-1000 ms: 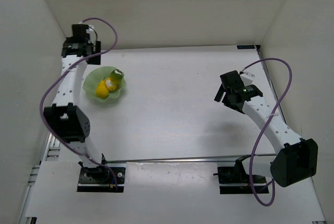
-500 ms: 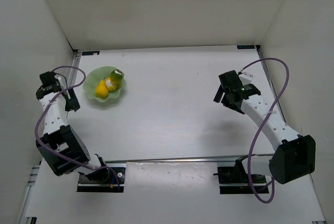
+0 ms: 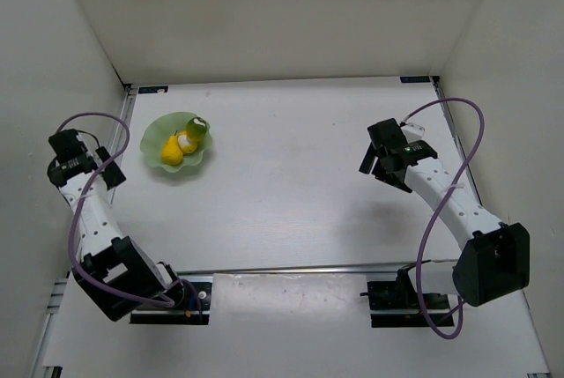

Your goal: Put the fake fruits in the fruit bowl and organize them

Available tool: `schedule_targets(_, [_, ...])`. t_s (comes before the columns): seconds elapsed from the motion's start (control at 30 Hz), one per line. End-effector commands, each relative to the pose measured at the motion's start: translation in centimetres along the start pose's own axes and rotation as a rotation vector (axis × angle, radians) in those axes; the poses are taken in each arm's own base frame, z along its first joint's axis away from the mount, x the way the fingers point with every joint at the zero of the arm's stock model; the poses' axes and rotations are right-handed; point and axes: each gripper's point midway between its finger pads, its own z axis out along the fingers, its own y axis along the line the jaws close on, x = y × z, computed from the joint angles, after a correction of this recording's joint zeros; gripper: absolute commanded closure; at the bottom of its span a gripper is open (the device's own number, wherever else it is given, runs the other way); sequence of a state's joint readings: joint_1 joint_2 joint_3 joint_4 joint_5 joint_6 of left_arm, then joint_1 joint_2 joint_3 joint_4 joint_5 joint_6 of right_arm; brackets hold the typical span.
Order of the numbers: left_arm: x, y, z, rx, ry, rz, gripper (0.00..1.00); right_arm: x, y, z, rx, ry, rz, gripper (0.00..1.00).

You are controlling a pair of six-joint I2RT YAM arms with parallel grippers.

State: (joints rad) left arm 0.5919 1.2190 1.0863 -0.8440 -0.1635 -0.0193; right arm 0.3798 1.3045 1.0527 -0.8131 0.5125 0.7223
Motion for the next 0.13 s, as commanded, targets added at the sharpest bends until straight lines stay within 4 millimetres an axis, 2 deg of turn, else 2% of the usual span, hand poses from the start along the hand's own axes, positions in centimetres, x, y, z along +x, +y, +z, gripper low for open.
schedule_targets(0.0, [-0.2, -0.5, -0.2, 0.040, -0.020, -0.031, 0.00, -0.5, 0.1, -0.1, -0.004, -0.011, 0.008, 0.00])
schedule_targets(0.1, [-0.3, -1.7, -0.5, 0.116, -0.029, -0.005, 0.00, -0.5, 0.1, -0.1, -0.004, -0.011, 0.008, 0.00])
